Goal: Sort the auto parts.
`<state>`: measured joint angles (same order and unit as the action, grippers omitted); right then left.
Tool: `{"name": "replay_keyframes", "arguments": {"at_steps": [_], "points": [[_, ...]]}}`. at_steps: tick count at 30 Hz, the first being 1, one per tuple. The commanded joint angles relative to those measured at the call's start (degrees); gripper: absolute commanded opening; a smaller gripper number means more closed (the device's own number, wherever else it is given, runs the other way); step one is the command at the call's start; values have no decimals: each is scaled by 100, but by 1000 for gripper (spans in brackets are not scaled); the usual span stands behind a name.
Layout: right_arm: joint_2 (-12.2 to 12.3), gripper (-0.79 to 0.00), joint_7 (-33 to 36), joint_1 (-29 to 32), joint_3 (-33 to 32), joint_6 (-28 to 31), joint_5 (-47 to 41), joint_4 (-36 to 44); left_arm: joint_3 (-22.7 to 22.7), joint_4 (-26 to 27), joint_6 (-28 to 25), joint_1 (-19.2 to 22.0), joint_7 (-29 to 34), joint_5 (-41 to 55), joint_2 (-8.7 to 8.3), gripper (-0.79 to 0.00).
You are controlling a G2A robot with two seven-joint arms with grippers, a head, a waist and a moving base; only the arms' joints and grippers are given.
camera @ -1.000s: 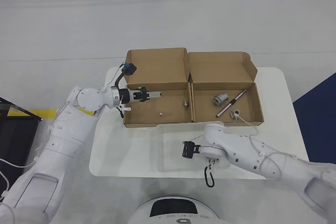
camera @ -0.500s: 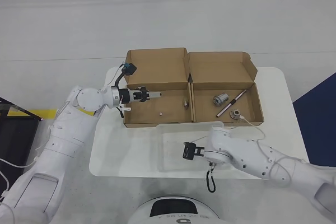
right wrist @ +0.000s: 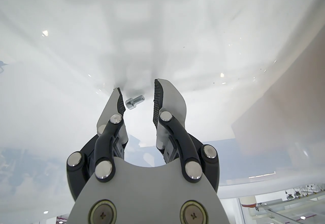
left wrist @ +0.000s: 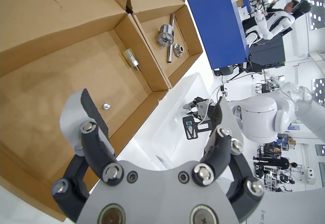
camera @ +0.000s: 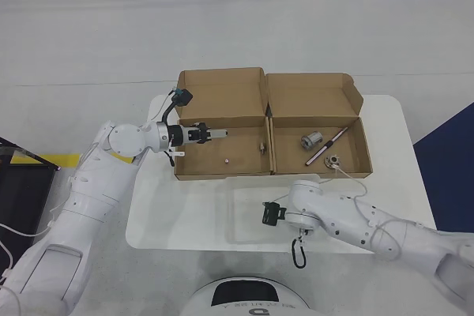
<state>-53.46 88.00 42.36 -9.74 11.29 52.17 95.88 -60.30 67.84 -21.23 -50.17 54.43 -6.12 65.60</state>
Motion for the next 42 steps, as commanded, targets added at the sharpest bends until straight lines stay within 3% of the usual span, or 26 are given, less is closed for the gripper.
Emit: {"name": "replay_keyframes", "arguments": {"at_steps": [1, 10, 13, 22, 27, 28, 29, 30, 42], "points": [[-26, -542, 0, -21, 0, -2, -26, -52, -3, 4, 0, -2, 1, 0, 0, 0], [11, -563, 0, -141, 0, -294, -218, 218, -3, 4, 0, -2, 1, 0, 0, 0], [115, -517, 0, -177, 0, -389, -256, 427, -3, 4, 0, -2, 1, 0, 0, 0], [472, -496, 0, -164, 0, -584, -291, 853, -3, 4, 0, -2, 1, 0, 0, 0], [568, -403, 0, -145, 0, -559, -276, 892, -3, 4, 0, -2, 1, 0, 0, 0], [576, -289, 0, -140, 0, -550, -254, 889, -3, 4, 0, -2, 1, 0, 0, 0], [580, -108, 0, -132, 0, -548, -230, 887, -3, 4, 0, -2, 1, 0, 0, 0], [581, 0, 0, -130, 0, -569, -196, 892, -3, 4, 0, -2, 1, 0, 0, 0], [534, 0, 0, -6, 0, -738, 243, 894, -3, 4, 0, -2, 1, 0, 0, 0]]}}
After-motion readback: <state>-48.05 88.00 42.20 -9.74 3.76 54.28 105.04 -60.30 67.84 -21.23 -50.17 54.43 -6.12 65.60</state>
